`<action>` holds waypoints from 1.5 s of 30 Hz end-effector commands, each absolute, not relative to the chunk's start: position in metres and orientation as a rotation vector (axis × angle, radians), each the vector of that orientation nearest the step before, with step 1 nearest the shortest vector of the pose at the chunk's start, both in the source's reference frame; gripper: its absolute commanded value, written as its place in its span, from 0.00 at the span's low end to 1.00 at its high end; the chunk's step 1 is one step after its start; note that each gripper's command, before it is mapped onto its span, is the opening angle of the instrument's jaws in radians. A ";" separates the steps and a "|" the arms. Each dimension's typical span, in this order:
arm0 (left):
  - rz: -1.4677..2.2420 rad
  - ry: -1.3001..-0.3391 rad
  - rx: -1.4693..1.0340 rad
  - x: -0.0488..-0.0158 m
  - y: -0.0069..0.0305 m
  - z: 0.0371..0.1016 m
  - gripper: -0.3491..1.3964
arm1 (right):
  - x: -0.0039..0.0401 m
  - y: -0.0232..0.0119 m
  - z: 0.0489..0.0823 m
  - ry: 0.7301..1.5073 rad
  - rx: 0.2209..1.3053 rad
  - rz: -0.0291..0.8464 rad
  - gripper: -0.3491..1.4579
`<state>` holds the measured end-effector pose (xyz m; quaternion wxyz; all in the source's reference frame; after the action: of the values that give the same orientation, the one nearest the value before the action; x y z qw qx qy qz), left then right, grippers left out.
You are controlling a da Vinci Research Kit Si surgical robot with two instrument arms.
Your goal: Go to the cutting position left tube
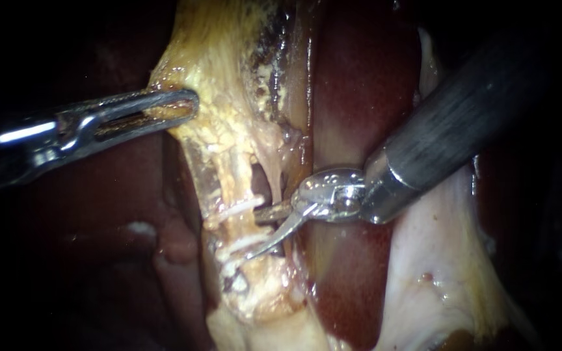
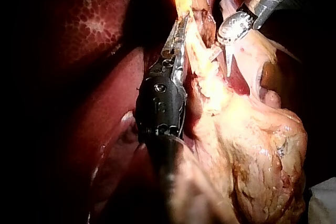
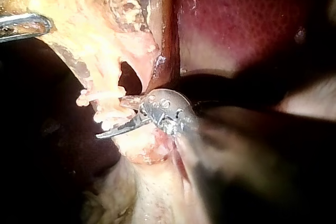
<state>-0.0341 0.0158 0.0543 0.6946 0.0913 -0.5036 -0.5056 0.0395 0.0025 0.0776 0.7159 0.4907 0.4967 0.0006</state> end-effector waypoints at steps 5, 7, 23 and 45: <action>-1.129 -1.124 0.204 -0.0341 0.0159 0.0544 0.00 | 0.0407 0.0017 0.0783 1.130 1.097 0.002 0.89; -1.129 -1.124 0.204 -0.0342 0.0159 0.0544 0.00 | 0.0411 0.0016 0.0783 1.158 1.116 -0.006 0.89; -1.130 -1.124 0.203 -0.0344 0.0159 0.0545 0.00 | 0.0438 0.0020 0.0779 1.171 1.222 0.122 0.87; -1.130 -1.124 0.202 -0.0345 0.0159 0.0547 0.00 | 0.0448 0.0013 0.0788 1.138 1.242 0.163 0.85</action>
<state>-0.0345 0.0159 0.0547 0.6945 0.0906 -0.5033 -0.5062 0.0448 0.0013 0.0788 0.6627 0.5497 0.5034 0.0719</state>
